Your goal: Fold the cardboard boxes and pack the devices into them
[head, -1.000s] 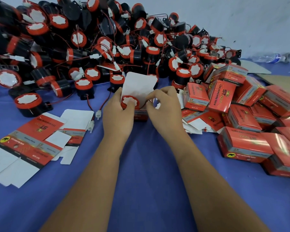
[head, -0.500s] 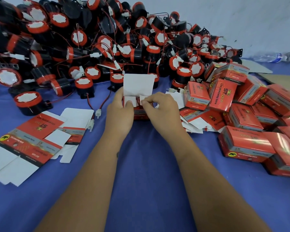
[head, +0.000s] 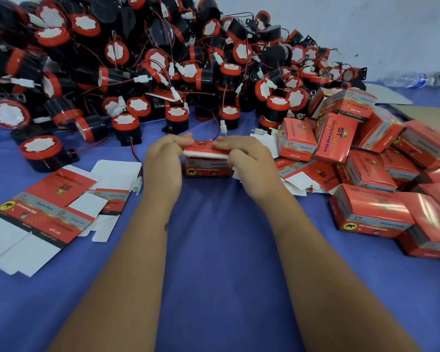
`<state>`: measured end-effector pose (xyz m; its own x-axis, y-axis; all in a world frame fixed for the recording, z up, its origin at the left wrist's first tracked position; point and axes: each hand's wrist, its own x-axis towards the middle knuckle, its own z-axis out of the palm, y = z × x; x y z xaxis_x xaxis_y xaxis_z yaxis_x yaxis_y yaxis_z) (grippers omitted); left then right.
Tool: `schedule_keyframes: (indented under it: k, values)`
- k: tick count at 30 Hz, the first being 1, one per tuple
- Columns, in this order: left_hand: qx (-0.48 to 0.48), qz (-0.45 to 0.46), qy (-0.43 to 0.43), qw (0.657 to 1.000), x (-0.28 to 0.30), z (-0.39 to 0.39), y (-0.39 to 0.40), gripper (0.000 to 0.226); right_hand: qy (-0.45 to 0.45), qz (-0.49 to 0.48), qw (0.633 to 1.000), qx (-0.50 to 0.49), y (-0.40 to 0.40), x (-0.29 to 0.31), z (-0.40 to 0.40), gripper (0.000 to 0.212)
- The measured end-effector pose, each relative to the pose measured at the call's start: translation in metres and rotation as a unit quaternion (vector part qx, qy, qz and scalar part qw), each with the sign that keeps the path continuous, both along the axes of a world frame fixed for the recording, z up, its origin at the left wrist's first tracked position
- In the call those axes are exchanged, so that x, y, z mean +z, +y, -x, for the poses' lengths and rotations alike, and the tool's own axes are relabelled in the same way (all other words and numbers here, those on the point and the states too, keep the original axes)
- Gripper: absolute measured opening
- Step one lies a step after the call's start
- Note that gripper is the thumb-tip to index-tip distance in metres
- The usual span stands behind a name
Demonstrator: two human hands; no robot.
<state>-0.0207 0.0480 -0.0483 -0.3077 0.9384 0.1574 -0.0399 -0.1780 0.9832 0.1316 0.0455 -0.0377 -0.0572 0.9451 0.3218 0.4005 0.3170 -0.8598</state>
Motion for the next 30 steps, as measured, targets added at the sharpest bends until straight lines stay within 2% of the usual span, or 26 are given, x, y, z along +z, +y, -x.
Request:
schedule_keyframes:
  k: [2,4,6,11,13,19,22,25,28,30]
  values:
    - [-0.022,0.011,0.028,0.999,0.003,0.002,-0.002,0.034,-0.02,0.001,1.0,0.005,0.0,0.001,-0.002,0.034]
    - [-0.037,-0.001,0.142,0.989,0.002,0.001,-0.007,0.03,-0.088,-0.024,0.996,-0.006,0.002,-0.001,-0.001,0.027]
    - [-0.034,-0.021,0.238,0.97,0.0,0.0,-0.008,0.037,-0.123,-0.035,0.992,-0.007,0.004,-0.003,-0.002,0.028]
    - [-0.044,-0.036,0.299,0.953,-0.002,0.005,-0.009,0.041,-0.161,-0.046,0.986,0.003,0.006,-0.002,-0.006,0.035]
    - [-0.049,-0.04,0.302,0.951,-0.003,0.005,-0.009,0.039,-0.183,-0.072,0.981,-0.008,0.006,-0.002,-0.004,0.032]
    - [-0.017,-0.064,0.246,0.967,-0.001,0.001,-0.009,0.023,-0.133,-0.071,0.988,-0.017,0.003,0.001,-0.001,0.021]
    - [-0.031,-0.064,0.176,0.982,0.002,0.001,-0.012,0.024,-0.128,-0.071,0.989,-0.029,0.003,0.001,0.001,0.021]
    - [-0.031,-0.064,0.152,0.986,0.002,0.001,-0.013,0.027,-0.102,-0.058,0.993,-0.028,0.004,0.002,-0.001,0.019]
    - [-0.011,-0.07,0.187,0.98,0.002,0.001,-0.013,0.026,-0.076,-0.045,0.996,-0.025,0.005,0.001,-0.001,0.019]
    - [0.029,-0.092,0.27,0.958,0.0,0.001,-0.012,0.023,-0.085,-0.071,0.993,-0.028,0.005,0.0,-0.001,0.017]
